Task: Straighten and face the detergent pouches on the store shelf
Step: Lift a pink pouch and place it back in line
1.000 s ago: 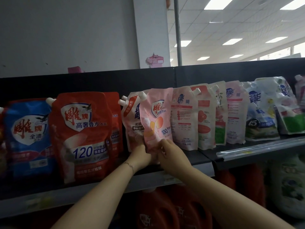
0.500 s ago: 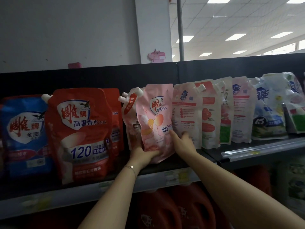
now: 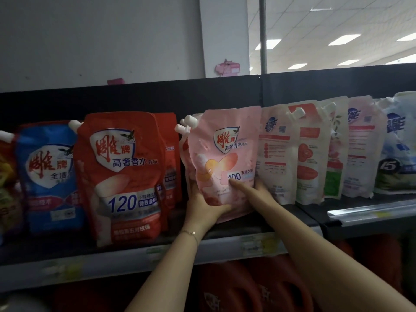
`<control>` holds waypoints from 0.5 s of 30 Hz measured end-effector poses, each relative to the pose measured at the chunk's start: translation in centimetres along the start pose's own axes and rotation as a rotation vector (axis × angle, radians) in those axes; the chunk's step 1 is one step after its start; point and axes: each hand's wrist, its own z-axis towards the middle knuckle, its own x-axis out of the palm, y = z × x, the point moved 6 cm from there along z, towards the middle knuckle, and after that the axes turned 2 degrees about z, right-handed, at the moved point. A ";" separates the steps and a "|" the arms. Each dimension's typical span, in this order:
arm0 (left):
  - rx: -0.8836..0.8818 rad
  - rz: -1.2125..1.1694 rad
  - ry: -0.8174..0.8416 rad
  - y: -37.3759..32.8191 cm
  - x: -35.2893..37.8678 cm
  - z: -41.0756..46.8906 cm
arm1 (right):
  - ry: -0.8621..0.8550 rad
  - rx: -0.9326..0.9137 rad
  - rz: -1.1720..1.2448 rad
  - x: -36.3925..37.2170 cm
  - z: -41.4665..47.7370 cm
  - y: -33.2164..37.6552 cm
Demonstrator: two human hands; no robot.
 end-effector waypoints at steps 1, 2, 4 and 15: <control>-0.002 0.010 -0.005 -0.1 0.0 0.0 | 0.001 -0.008 0.021 0.0 -0.3 0.3; -0.010 0.011 -0.009 -0.1 -0.1 -0.1 | 0.005 -0.016 0.044 0.0 -0.7 0.7; -0.033 -0.018 -0.011 0.1 -0.2 0.0 | 0.026 -0.029 0.088 0.1 -1.1 1.1; -0.017 -0.125 0.025 -0.3 -0.3 -0.6 | 0.093 -0.044 0.117 0.1 -1.8 1.1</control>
